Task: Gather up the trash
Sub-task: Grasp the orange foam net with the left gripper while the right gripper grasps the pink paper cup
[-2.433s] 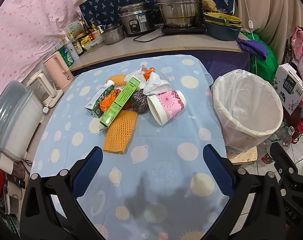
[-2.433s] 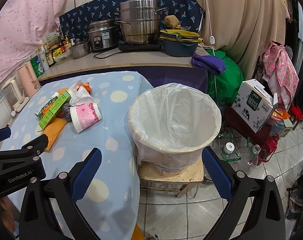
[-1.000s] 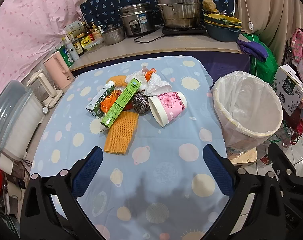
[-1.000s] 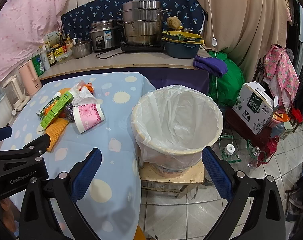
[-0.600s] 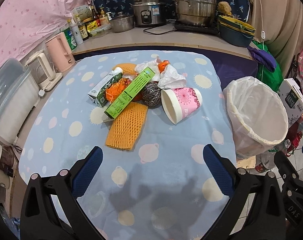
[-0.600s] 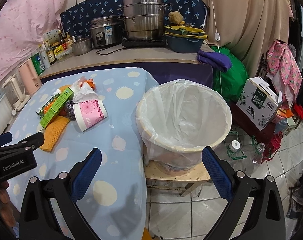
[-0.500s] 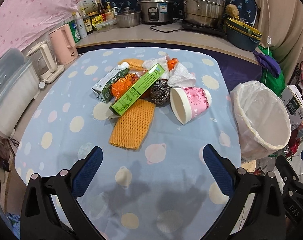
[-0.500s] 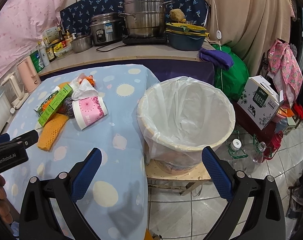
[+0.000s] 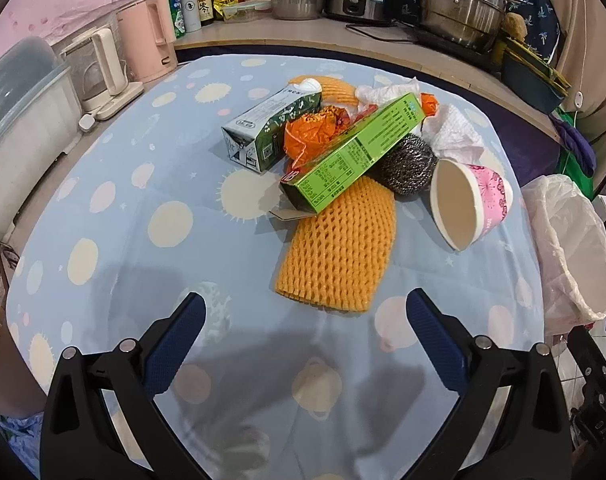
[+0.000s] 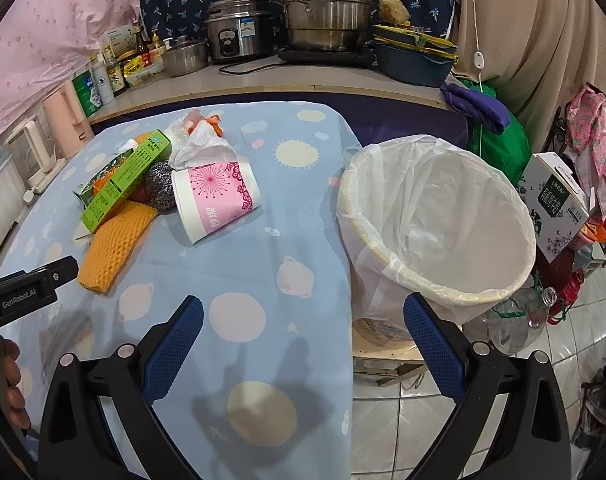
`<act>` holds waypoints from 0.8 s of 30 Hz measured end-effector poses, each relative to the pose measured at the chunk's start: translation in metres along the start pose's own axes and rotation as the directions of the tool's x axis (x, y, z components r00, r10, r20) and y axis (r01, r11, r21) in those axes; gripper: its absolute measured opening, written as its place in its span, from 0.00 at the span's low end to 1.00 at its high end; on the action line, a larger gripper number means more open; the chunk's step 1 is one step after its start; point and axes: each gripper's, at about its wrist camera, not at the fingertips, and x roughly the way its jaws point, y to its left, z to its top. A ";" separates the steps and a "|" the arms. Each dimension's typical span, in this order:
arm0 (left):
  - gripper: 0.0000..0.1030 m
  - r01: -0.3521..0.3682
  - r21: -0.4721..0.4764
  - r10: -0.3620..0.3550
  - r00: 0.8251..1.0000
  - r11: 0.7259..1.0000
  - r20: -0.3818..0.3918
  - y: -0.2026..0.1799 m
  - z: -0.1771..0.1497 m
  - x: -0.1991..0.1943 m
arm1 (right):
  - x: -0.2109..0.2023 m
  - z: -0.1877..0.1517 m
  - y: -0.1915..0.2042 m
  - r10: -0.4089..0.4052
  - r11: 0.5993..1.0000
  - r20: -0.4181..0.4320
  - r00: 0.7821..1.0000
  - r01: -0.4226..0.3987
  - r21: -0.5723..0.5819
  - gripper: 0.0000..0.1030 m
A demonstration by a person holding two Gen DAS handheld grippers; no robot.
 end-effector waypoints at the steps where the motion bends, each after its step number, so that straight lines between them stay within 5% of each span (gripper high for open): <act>1: 0.93 0.003 -0.003 -0.003 1.000 1.000 -0.005 0.002 0.000 0.005 | 0.003 0.000 0.003 -0.001 1.000 -0.003 1.000 0.001 -0.002 0.93; 14: 0.93 0.076 -0.032 -0.078 0.996 0.997 -0.039 0.007 0.016 0.054 | 0.039 0.020 0.034 0.024 1.000 -0.001 1.000 -0.024 -0.018 0.93; 24: 0.54 0.152 -0.003 -0.152 0.986 0.988 -0.069 0.002 0.018 0.065 | 0.071 0.053 0.067 0.085 0.993 0.060 0.995 -0.079 -0.086 0.94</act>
